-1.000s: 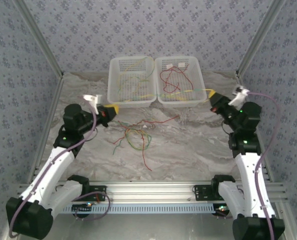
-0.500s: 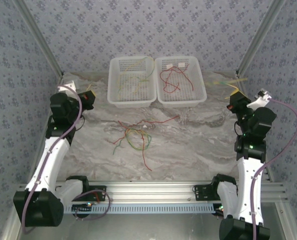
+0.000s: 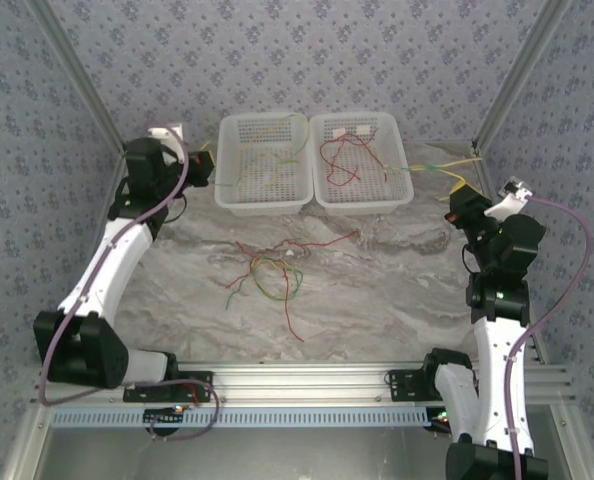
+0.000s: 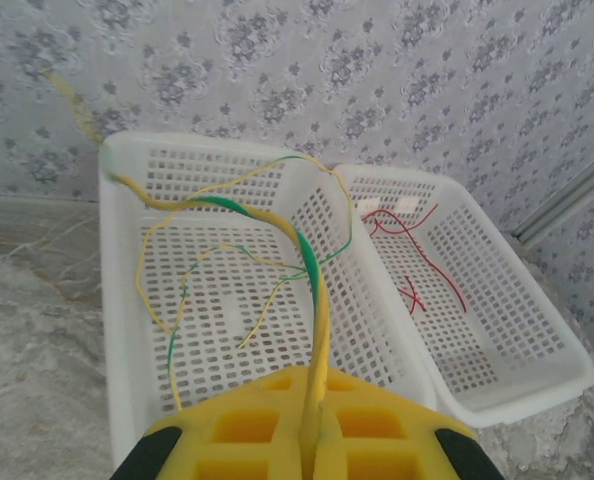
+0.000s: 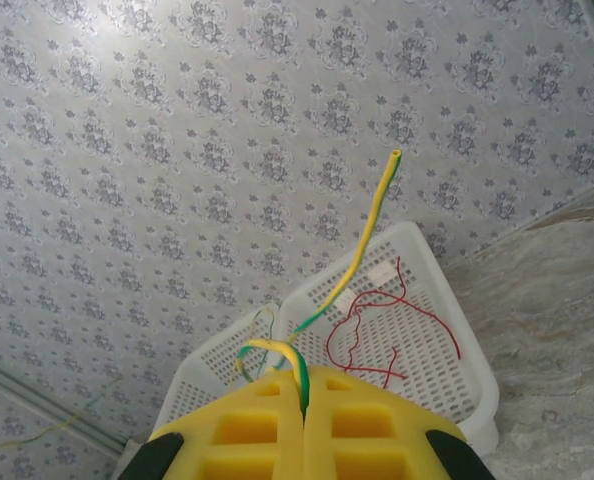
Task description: Untangle the cables
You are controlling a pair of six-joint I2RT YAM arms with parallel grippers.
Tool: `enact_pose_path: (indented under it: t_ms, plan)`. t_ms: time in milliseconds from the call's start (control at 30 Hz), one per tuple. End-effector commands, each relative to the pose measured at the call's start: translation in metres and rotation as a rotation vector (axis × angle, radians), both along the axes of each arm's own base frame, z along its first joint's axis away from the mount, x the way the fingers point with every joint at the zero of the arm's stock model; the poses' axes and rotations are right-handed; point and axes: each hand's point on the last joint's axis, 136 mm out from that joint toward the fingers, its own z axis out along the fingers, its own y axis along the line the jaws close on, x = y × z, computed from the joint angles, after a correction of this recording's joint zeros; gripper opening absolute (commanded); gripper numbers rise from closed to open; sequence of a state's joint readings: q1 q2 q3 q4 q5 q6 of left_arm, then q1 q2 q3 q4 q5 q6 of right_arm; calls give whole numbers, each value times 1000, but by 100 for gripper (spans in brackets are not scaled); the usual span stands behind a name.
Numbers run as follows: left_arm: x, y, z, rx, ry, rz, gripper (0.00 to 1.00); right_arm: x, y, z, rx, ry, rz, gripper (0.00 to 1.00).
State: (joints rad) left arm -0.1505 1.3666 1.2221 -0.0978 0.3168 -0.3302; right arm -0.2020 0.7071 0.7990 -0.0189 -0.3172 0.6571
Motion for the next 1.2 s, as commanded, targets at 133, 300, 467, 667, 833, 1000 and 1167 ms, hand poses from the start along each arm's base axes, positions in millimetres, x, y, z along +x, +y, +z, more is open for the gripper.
enact_pose_path:
  t_ms: [133, 300, 467, 667, 833, 1000, 1167]
  plan:
    - [43, -30, -25, 56, 116, -22, 0, -2, 5, -4, -18, 5, 6, 0]
    - [79, -47, -85, 94, 313, 30, 0, -2, 10, -6, -18, 6, 22, 0]
    - [107, -71, -127, 151, 411, 9, 0, -3, 12, -9, -52, 13, 26, 0]
    - [138, -76, -165, 167, 501, 47, 0, -5, 12, -8, -63, 14, 23, 0]
    - [150, -78, -196, 202, 598, 57, 0, -5, 12, -7, -68, 13, 17, 0]
    - [159, -77, -223, 210, 676, 58, 0, -4, 12, -8, -69, 15, 16, 0]
    - [168, -73, -240, 167, 697, 70, 0, -3, 13, -11, -70, 19, 18, 0]
